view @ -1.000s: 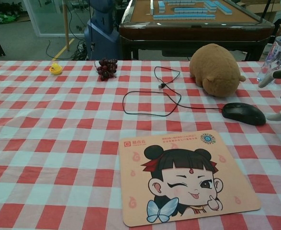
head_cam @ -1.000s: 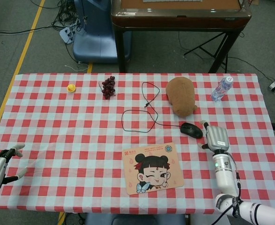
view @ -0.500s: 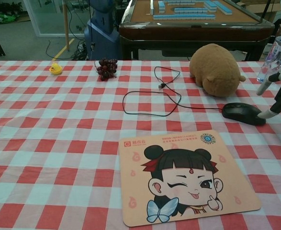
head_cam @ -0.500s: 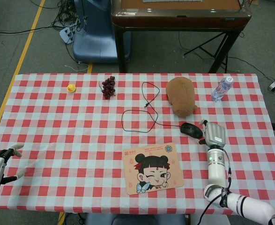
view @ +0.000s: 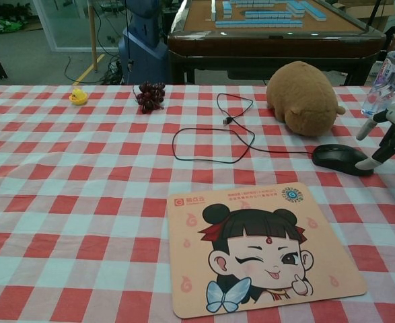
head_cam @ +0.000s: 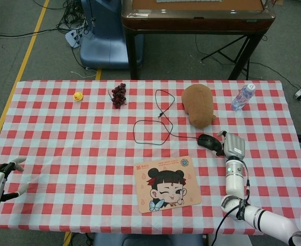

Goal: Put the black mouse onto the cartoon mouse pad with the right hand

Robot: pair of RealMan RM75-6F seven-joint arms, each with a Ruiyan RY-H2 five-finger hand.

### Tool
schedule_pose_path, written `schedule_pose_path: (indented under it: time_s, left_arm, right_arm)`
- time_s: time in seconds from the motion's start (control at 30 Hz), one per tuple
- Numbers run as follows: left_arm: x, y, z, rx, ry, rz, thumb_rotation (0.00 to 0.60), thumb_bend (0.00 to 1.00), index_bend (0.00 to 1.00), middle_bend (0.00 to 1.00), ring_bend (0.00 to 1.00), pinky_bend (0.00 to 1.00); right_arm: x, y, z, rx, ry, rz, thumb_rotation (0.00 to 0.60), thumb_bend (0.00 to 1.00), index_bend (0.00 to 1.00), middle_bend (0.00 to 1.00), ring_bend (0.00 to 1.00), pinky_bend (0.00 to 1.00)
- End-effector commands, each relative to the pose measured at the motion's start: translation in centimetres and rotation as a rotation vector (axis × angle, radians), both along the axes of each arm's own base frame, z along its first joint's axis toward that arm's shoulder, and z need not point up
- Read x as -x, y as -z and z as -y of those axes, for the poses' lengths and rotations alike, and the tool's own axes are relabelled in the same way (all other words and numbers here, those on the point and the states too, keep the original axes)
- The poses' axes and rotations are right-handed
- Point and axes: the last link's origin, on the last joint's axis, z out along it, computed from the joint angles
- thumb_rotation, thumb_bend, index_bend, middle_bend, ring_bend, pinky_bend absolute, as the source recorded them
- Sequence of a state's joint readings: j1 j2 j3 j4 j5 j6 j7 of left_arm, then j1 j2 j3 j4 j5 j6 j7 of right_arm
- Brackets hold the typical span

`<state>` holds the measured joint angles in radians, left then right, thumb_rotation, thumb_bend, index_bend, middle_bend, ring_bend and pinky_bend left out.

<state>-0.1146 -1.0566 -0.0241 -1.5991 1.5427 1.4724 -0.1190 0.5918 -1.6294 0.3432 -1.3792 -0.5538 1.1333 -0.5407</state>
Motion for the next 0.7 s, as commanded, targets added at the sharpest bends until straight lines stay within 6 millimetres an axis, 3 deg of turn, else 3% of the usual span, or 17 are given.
schedule_pose_path:
  time_s: [0.03, 0.7]
  left_arm:
    - [0.0, 0.0, 0.0, 0.000, 0.000, -0.001, 0.600, 0.22, 0.29, 0.44, 0.38, 0.55]
    - [0.1, -0.2, 0.0, -0.006, -0.003, 0.006, 0.600, 0.22, 0.28, 0.44, 0.38, 0.55]
  right_arm:
    - [0.0, -0.1, 0.0, 0.004, 0.000, 0.003, 0.600, 0.00, 0.34, 1.00, 1.00, 1.00]
    - [-0.2, 1.0, 1.1, -0.005, 0.043, 0.060, 0.600, 0.00, 0.34, 1.00, 1.00, 1.00]
